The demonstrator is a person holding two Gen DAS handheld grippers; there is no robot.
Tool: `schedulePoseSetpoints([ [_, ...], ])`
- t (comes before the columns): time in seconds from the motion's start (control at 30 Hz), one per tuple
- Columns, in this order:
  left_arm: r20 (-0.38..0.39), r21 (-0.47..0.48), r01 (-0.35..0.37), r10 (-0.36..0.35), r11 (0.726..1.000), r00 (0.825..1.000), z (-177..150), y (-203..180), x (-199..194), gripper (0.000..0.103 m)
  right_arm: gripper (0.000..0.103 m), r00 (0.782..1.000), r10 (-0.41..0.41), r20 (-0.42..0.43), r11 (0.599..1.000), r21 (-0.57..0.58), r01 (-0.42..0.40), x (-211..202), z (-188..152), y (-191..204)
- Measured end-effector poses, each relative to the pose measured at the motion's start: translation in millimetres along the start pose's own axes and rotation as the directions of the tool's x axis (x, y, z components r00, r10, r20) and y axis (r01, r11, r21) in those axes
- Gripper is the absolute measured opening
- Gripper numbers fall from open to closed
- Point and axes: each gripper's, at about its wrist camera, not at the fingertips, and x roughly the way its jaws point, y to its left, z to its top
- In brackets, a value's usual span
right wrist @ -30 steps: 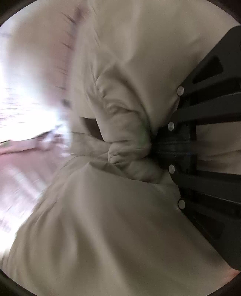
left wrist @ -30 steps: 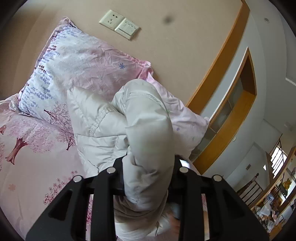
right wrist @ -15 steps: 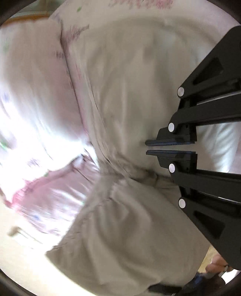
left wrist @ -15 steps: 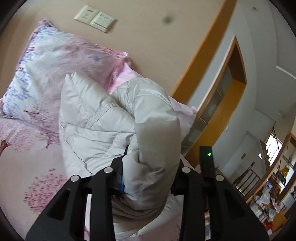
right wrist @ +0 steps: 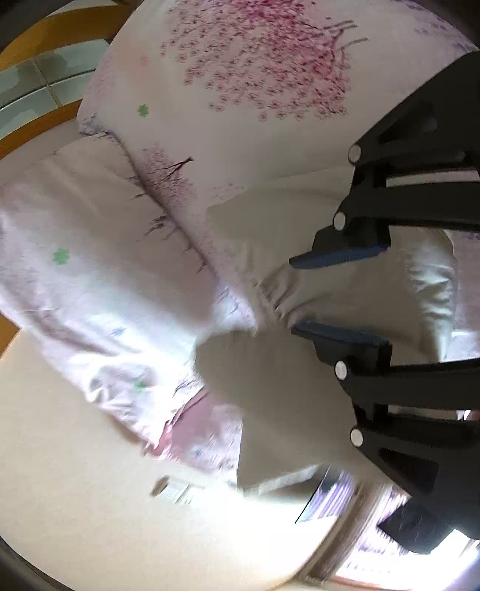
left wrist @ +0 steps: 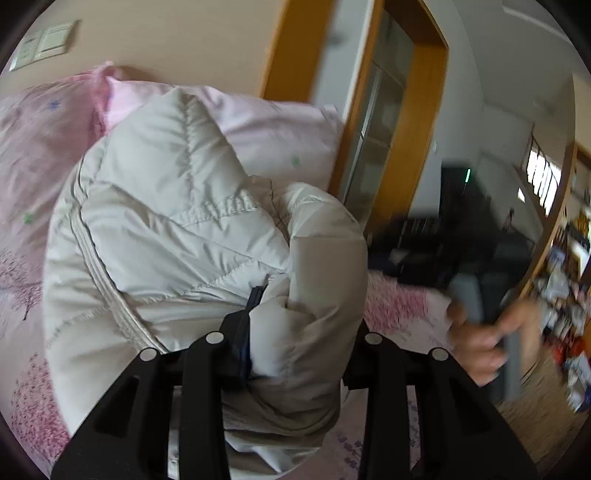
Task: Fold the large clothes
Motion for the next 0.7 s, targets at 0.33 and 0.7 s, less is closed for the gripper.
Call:
schedulePoseSetpoints([
  [0.33, -0.028, 0.208, -0.091, 0.099, 0.974, 0.995, -26, -45, 47, 0.041, 0.050, 0.995, 0.049, -0.088, 0.976, -0.206, -0.066, -25, 22, 39],
  [0.7, -0.019, 0.405, -0.148, 0.170, 0.902, 0.985, -51, -79, 73, 0.051, 0.051, 0.954, -0.052, -0.297, 0.950, -0.309, -0.044, 27, 26, 64],
])
